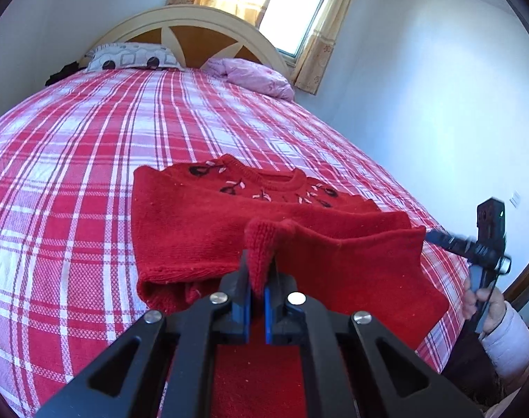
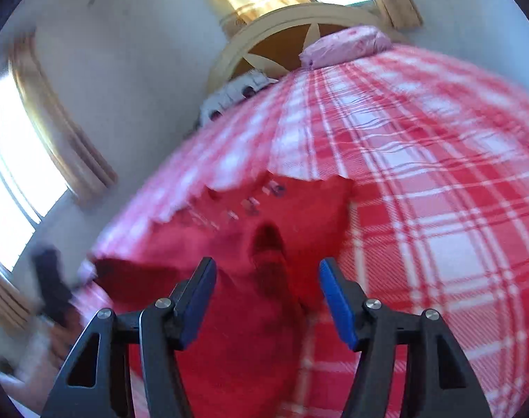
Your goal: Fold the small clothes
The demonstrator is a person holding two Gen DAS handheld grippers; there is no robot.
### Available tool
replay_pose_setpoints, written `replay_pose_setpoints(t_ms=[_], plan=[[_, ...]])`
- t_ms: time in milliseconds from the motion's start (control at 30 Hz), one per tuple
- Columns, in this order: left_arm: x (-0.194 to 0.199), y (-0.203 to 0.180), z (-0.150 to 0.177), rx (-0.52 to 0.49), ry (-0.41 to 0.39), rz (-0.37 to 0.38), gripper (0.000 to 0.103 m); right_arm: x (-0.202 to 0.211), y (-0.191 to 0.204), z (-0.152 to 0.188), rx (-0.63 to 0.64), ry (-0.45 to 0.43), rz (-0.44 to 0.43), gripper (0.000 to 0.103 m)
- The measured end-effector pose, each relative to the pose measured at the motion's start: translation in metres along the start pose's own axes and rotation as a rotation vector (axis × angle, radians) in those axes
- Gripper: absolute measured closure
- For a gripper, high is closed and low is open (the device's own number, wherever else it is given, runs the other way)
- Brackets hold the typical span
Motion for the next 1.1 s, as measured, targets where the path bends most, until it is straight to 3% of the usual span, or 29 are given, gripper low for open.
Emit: replay_pose_setpoints(t_ms=[100,233,267,300,333,367,567,667,733,800,867,900,967,1100], plan=[[-0.006,0.003,0.004,0.023,0.012,-0.008,0.098,-0.028,0.001,-0.016,-0.055,0.062,-0.095,0.040],[-0.009,0.004,0.009,0.035,0.022,-0.016,0.098,-0.078,0.000,-0.020,-0.095,0.210,-0.118,0.041],[-0.010,0.004,0.010,0.034,0.024,-0.020,0.098,-0.087,0.002,-0.021,-0.092,0.230,-0.139,0.045],[-0.010,0.004,0.010,0.030,0.026,-0.028,0.098,-0.096,0.009,-0.022,-0.072,0.245,-0.157,0.065],[-0.009,0.004,0.011,0.028,0.026,-0.033,0.098,-0.101,0.012,-0.022,-0.059,0.252,-0.154,0.077],[-0.009,0.005,0.011,0.029,0.025,-0.035,0.098,-0.105,0.016,-0.023,-0.056,0.257,-0.145,0.085],[-0.007,0.011,0.011,0.047,0.015,-0.028,0.097,-0.073,0.049,-0.039,0.125,0.084,-0.143,0.089],[-0.010,0.013,0.013,0.052,0.023,-0.034,0.097,-0.056,0.047,-0.049,0.198,0.000,-0.040,0.089],[-0.012,0.015,0.013,0.060,0.023,-0.033,0.097,-0.047,0.044,-0.053,0.317,-0.062,0.110,0.089],[-0.012,0.015,0.014,0.064,0.021,-0.027,0.097,-0.053,0.033,-0.052,0.392,-0.028,0.240,0.089],[-0.013,0.014,0.015,0.061,0.024,-0.028,0.097,-0.058,0.016,-0.052,0.356,0.028,0.322,0.088],[-0.013,0.013,0.015,0.059,0.025,-0.029,0.097,-0.054,0.011,-0.052,0.333,0.015,0.341,0.088],[-0.013,0.013,0.015,0.057,0.023,-0.030,0.097,-0.047,0.017,-0.051,0.307,-0.022,0.253,0.088],[-0.016,0.014,0.014,0.066,0.029,-0.039,0.097,-0.062,0.048,-0.033,0.369,0.037,0.107,0.088]])
Point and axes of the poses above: each gripper's, at about its wrist camera, not at the fingertips, and x roughly against the way its jaws point, y to its left, z to its underside, the point moved 5 cm from there along -x, roughly the way its jaws point, and after that the axes turned 4 degrees about x, right-handed, at the moved point
